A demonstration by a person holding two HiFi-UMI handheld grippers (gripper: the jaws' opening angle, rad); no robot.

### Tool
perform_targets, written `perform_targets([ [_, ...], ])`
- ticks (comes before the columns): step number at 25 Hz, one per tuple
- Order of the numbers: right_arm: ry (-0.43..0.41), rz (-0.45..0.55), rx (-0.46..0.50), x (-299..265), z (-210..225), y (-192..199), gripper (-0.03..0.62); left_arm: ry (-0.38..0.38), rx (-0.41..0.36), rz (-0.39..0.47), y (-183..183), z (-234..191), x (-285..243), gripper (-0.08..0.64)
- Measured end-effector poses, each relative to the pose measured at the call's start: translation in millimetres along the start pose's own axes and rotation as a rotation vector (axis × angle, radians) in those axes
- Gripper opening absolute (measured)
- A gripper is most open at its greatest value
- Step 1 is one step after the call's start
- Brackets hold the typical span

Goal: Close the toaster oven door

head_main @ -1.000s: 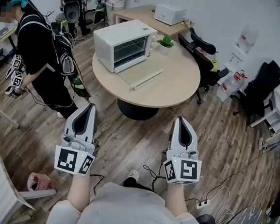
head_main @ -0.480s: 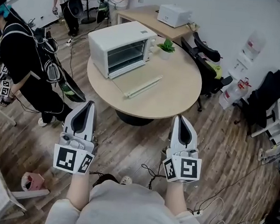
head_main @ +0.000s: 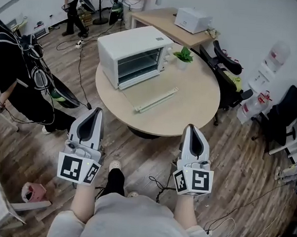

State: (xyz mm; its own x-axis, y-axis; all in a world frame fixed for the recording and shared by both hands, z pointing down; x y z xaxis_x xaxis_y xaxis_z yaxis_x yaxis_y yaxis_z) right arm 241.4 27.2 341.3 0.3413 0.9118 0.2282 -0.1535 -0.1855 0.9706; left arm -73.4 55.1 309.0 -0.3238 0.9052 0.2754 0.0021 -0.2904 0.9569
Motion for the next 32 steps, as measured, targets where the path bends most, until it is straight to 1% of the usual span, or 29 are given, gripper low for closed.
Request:
perform_targets([
  [8, 0.017, 0.012, -0.007, -62.8, -3.8, 9.8, 0.011, 0.02, -0.004, 0.003, 11.4, -44.9, -50.1, 0.002],
  [14, 0.056, 0.018, -0.017, -117.2, -16.5, 13.1, 0.011, 0.061, -0.003, 0.01, 13.9, -91.3, -96.2, 0.002],
  [19, 0.077, 0.017, -0.013, -151.3, -21.2, 23.9, 0.011, 0.09, 0.001, 0.011, 26.1, -118.2, -127.2, 0.002],
  [26, 0.117, -0.01, -0.008, -190.1, -32.8, 40.8, 0.011, 0.132, 0.018, 0.005, 42.9, -156.1, -160.6, 0.002],
  [32, 0.155, -0.061, -0.019, -211.2, -37.1, 59.9, 0.011, 0.177, 0.051, -0.02, 61.8, -174.9, -184.8, 0.002],
])
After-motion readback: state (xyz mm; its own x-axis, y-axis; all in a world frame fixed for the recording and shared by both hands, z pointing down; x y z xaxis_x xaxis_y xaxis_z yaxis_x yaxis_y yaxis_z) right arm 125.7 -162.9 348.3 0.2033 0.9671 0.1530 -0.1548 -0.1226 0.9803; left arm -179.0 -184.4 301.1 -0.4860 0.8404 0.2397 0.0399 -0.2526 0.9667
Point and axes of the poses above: the fingertips, and each gripper's own axes: x backward along the fingers, z to its right, y out of its underside, the point moved 9 cm from there along x, backward along the fingers, and after that the axes turned 2 degrees about -x, right-handed, at the moved point
